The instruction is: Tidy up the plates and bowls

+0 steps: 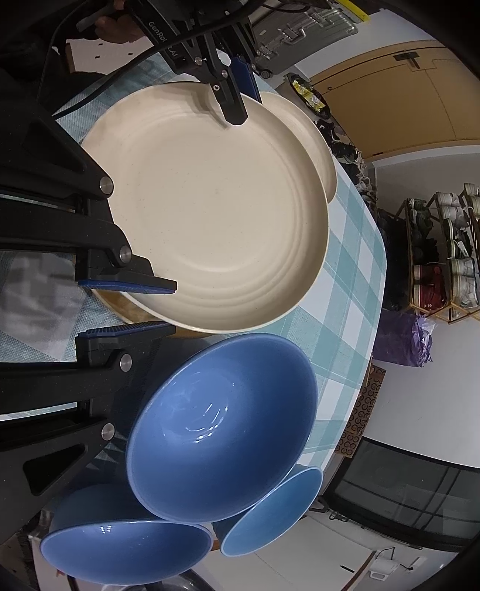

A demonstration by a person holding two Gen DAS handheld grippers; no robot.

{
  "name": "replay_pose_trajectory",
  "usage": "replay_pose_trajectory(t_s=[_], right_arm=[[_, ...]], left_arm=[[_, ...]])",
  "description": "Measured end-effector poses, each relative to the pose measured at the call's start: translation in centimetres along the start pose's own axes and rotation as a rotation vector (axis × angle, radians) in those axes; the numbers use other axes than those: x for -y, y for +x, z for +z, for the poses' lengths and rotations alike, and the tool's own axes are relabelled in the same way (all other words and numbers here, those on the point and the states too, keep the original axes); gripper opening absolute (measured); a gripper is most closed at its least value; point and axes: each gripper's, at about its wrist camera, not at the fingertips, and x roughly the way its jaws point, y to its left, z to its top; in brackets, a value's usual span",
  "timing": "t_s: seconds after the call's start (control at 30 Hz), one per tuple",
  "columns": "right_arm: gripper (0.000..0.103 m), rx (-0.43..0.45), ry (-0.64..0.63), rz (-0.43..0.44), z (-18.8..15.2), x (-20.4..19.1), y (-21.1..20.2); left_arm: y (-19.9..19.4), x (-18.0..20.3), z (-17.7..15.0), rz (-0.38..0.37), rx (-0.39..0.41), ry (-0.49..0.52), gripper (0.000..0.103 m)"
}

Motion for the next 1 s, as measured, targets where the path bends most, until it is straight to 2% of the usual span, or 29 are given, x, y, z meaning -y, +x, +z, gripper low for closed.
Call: replay_pose_trajectory(t_s=[0.77,1.0], right_arm=[[0.015,-0.045,-0.008,-0.044,-0.7,-0.4,1.6],[0.015,-0.062,-0.007,-0.062,-0.4,-0.5,2.1]], left_arm=[[2.3,0.4,-0.6,0.002,-0.031,0.022,0.024],[2.7,0.7,-0.8,0.023,-0.031,0.023,0.024]])
